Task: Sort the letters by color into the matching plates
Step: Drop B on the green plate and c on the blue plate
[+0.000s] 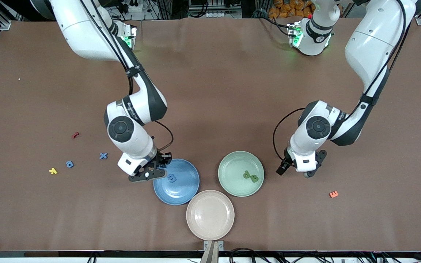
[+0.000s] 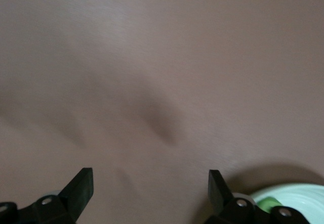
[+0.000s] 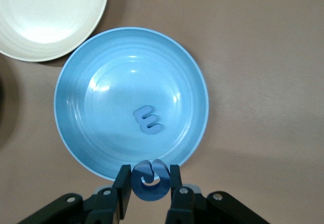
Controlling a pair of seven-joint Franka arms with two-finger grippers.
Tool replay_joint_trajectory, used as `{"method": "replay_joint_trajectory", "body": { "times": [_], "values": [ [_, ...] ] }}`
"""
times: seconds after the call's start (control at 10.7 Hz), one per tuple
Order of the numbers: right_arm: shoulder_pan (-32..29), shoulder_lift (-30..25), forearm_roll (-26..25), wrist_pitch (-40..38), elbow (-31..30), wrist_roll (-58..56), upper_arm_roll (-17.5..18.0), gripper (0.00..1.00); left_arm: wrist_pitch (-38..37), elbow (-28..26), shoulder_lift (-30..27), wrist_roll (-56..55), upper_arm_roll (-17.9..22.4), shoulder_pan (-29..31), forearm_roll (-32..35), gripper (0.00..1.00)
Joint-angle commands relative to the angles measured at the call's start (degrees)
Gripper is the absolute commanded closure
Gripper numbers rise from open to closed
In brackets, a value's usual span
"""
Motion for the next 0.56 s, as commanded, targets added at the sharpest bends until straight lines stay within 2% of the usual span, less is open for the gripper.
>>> {"method": "replay_joint_trajectory", "body": {
  "times": [0.0,0.19,0.28,0.38,0.47],
  "values": [
    [1.8,3.5,0.9,3.2,2.7,0.8,-0.4,0.79,-0.6,-7.8,-4.3,5.1,-0.2,1.9,1.3,0.0],
    [2.4,5.0,0.9,5.9,2.8,0.8,-0.3,0.77,-0.6,-11.8,-6.3,13.0,-0.3,4.0,1.4,0.0],
    [2.4,5.2,0.9,6.1,2.8,0.9,-0.4,0.66,-0.6,-14.0,-7.7,17.5,-0.3,4.4,1.4,0.0],
    [2.0,5.2,0.9,6.0,2.7,0.8,-0.4,0.28,-0.5,-16.6,-9.3,22.8,-0.3,5.2,1.4,0.0],
    [1.9,5.2,1.0,6.0,2.7,0.8,-0.4,0.06,-0.5,-18.9,-11.1,26.7,-0.4,6.0,1.4,0.0]
  ]
}}
